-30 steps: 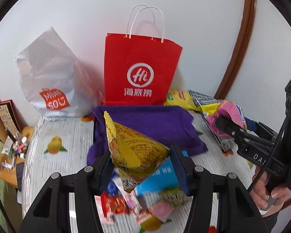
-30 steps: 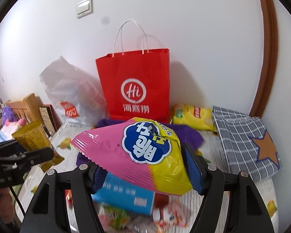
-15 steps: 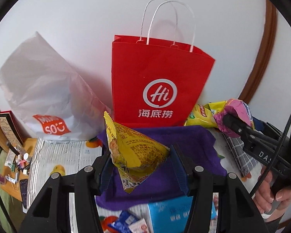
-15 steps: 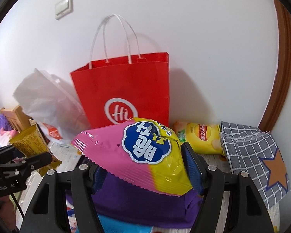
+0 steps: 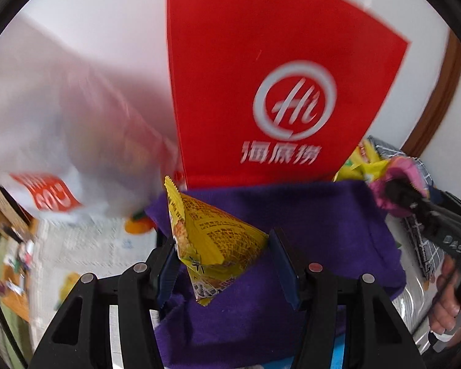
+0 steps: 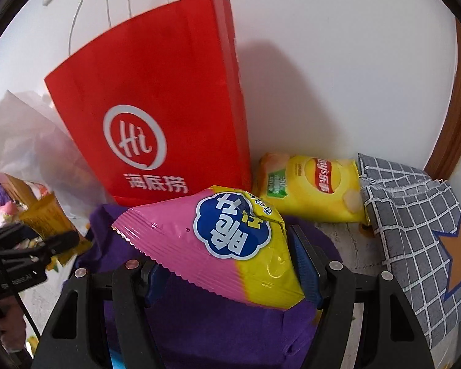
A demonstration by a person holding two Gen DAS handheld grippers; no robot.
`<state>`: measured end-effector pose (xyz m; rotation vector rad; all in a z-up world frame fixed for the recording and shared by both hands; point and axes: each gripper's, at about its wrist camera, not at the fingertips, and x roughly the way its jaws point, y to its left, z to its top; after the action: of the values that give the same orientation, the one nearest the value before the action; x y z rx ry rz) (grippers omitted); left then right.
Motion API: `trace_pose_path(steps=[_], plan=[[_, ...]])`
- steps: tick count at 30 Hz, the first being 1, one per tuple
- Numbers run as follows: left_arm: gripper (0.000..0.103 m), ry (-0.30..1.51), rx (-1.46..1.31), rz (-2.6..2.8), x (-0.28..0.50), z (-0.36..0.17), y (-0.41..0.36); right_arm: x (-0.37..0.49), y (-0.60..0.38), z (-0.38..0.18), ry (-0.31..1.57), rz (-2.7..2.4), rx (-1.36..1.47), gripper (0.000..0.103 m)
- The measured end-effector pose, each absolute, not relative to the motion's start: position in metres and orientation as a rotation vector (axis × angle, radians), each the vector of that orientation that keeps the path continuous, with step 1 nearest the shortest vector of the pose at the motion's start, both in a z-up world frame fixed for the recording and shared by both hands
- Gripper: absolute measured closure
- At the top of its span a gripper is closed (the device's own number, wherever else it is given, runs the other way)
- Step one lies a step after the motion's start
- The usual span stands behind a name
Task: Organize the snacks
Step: 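Carry the chip bag and yellow packet onto the purple towel with both tools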
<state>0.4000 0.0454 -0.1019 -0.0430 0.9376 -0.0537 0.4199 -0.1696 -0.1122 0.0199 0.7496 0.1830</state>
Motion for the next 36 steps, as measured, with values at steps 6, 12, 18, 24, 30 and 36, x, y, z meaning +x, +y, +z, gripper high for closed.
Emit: trace_pose_path(steps=[6, 12, 18, 24, 30, 36], plan=[[0.049, 0.975, -0.062, -0.049, 0.404, -0.111, 0.053, 0.429, -0.166, -0.13, 0.805, 0.175, -0.028, 0.034], [0.049, 1.012, -0.084, -0.018, 0.407, -0.118, 0.061, 0.439, -0.169, -0.144, 0.844, 0.167, -0.022, 0.033], [0.049, 1.034, -0.081, -0.008, 0.412, -0.124, 0.063, 0.446, -0.163, -0.156, 0.877, 0.154, -0.04, 0.033], [0.049, 1.063, -0.06, 0.006, 0.413, -0.13, 0.061, 0.45, -0.158, -0.167, 0.917, 0.156, -0.06, 0.033], [0.048, 1.082, -0.047, 0.006, 0.416, -0.137, 0.057, 0.452, -0.153, -0.173, 0.938, 0.162, -0.071, 0.033], [0.048, 1.098, -0.028, 0.004, 0.422, -0.143, 0.056, 0.456, -0.149, -0.181, 0.967, 0.172, -0.088, 0.033]])
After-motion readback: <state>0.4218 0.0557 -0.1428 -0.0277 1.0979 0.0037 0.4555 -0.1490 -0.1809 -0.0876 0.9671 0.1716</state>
